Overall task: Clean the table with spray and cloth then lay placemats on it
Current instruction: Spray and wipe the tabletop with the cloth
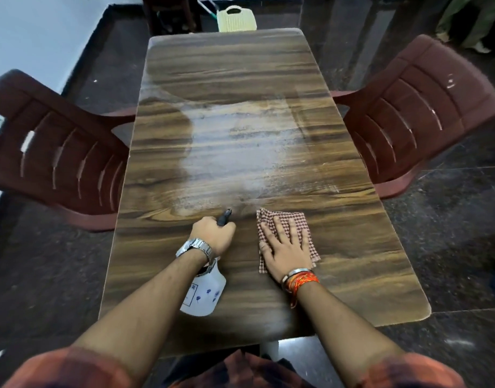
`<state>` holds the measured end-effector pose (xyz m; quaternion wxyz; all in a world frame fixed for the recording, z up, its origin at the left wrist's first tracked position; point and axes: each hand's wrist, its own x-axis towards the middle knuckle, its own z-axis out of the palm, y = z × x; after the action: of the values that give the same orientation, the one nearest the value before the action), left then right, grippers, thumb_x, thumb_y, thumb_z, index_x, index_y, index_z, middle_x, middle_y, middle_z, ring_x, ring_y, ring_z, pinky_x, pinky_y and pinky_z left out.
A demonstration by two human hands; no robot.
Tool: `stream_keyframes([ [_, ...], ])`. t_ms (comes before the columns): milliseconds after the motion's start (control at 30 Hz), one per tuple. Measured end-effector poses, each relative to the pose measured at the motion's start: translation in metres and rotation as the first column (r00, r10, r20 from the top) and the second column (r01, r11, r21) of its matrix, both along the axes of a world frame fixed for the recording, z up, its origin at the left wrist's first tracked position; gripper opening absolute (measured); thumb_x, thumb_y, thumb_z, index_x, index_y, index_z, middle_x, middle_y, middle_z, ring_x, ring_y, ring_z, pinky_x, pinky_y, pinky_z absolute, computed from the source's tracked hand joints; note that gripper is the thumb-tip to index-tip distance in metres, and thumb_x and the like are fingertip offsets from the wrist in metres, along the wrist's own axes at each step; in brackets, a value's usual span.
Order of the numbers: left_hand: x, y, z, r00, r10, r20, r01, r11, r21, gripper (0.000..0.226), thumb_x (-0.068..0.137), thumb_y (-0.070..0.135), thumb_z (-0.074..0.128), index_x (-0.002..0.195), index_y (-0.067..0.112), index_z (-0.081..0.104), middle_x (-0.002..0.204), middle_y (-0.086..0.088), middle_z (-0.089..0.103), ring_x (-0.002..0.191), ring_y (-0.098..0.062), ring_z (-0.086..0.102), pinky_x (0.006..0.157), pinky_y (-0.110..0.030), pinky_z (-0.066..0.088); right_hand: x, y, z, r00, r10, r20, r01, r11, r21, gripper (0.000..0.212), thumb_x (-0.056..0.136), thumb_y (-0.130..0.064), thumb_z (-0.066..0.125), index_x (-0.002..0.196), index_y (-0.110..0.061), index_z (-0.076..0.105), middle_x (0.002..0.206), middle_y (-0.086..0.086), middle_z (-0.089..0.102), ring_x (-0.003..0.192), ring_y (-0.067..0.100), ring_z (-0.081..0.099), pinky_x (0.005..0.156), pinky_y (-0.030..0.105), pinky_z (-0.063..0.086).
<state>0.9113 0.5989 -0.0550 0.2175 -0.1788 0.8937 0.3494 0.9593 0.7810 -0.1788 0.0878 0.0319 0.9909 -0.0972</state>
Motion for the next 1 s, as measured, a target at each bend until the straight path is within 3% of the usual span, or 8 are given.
stream_keyframes([
  [367, -0.03, -0.07, -0.011, 0.993, 0.119, -0.008, -0.119, 0.993, 0.011, 0.02, 0.083, 0.034, 0.058, 0.083, 0.014, 0.062, 0.078, -0.002, 0.061, 0.07, -0.02, 0.056, 0.059, -0.028, 0.038, -0.104, -0.074, 0.003, 0.938, -0.348, 0.011, 0.348, 0.936, -0.049, 0.053, 0.096, -0.051, 0.026, 0.148, -0.042, 0.019, 0.16, -0.009, 0.009, 0.146, 0.032, 0.0, 0.114, 0.056, -0.003],
  [500, -0.048, -0.1, -0.014, 0.99, 0.136, -0.041, -0.136, 0.991, 0.004, 0.024, 0.083, 0.034, 0.058, 0.084, 0.011, 0.065, 0.08, -0.005, 0.066, 0.081, -0.03, 0.06, 0.068, -0.029, 0.042, -0.134, -0.167, 0.008, 0.993, 0.115, 0.024, -0.113, 0.992, -0.054, 0.061, 0.092, -0.05, 0.033, 0.149, -0.041, 0.015, 0.161, -0.009, 0.0, 0.146, 0.033, -0.004, 0.114, 0.057, -0.007],
  [567, -0.063, -0.112, -0.016, 0.988, 0.14, -0.064, -0.14, 0.99, -0.004, 0.026, 0.084, 0.036, 0.058, 0.089, 0.012, 0.067, 0.083, -0.006, 0.066, 0.085, -0.032, 0.06, 0.071, -0.028, 0.042, -0.138, -0.205, 0.008, 0.879, 0.467, 0.099, -0.47, 0.882, 0.008, 0.072, 0.085, -0.052, 0.038, 0.151, -0.038, 0.014, 0.161, -0.007, -0.003, 0.146, 0.032, -0.012, 0.113, 0.057, -0.008],
  [633, -0.077, -0.122, -0.017, 0.99, 0.125, -0.069, -0.126, 0.992, -0.013, 0.028, 0.083, 0.037, 0.058, 0.091, 0.013, 0.068, 0.087, -0.008, 0.067, 0.084, -0.031, 0.06, 0.07, -0.027, 0.04, -0.151, -0.207, 0.009, 0.805, 0.579, 0.129, -0.585, 0.811, 0.007, 0.071, 0.082, -0.057, 0.025, 0.15, -0.035, 0.022, 0.161, -0.009, 0.005, 0.146, 0.025, -0.011, 0.115, 0.053, -0.009],
  [733, -0.097, -0.128, -0.012, 0.992, 0.106, -0.072, -0.106, 0.994, 0.013, 0.021, 0.081, 0.033, 0.057, 0.081, 0.013, 0.064, 0.082, -0.008, 0.067, 0.075, -0.027, 0.059, 0.061, -0.029, 0.038, -0.174, -0.162, 0.01, 0.925, 0.379, 0.028, -0.378, 0.925, -0.046, 0.06, 0.089, -0.058, 0.014, 0.147, -0.045, 0.02, 0.159, -0.015, 0.01, 0.148, 0.021, 0.002, 0.117, 0.049, -0.004],
  [833, -0.114, -0.124, -0.008, 0.99, 0.108, -0.094, -0.104, 0.993, 0.047, 0.02, 0.081, 0.031, 0.056, 0.073, 0.014, 0.058, 0.077, -0.007, 0.066, 0.068, -0.023, 0.058, 0.054, -0.027, 0.037, -0.192, -0.074, 0.007, 0.99, -0.138, 0.005, 0.138, 0.99, 0.017, 0.054, 0.096, -0.055, 0.023, 0.148, -0.045, 0.012, 0.16, -0.013, 0.007, 0.147, 0.026, 0.004, 0.115, 0.054, -0.003],
  [933, -0.124, -0.114, -0.01, 0.991, 0.096, -0.09, -0.088, 0.992, 0.09, 0.02, 0.082, 0.031, 0.056, 0.07, 0.015, 0.054, 0.071, -0.005, 0.063, 0.065, -0.025, 0.059, 0.057, -0.029, 0.043, -0.177, 0.006, 0.008, 0.765, -0.64, 0.07, 0.643, 0.766, -0.014, 0.057, 0.095, -0.054, 0.014, 0.15, -0.041, 0.008, 0.161, -0.008, 0.005, 0.147, 0.03, 0.0, 0.114, 0.057, -0.004],
  [1000, -0.128, -0.108, -0.012, 0.993, 0.087, -0.08, -0.079, 0.992, 0.1, 0.02, 0.082, 0.03, 0.056, 0.069, 0.015, 0.053, 0.068, -0.003, 0.061, 0.061, -0.023, 0.056, 0.055, -0.028, 0.042, -0.169, 0.023, 0.01, 0.649, -0.753, 0.113, 0.759, 0.65, -0.033, 0.057, 0.094, -0.054, 0.011, 0.149, -0.042, 0.005, 0.161, -0.01, 0.002, 0.147, 0.031, -0.003, 0.113, 0.059, -0.005],
])
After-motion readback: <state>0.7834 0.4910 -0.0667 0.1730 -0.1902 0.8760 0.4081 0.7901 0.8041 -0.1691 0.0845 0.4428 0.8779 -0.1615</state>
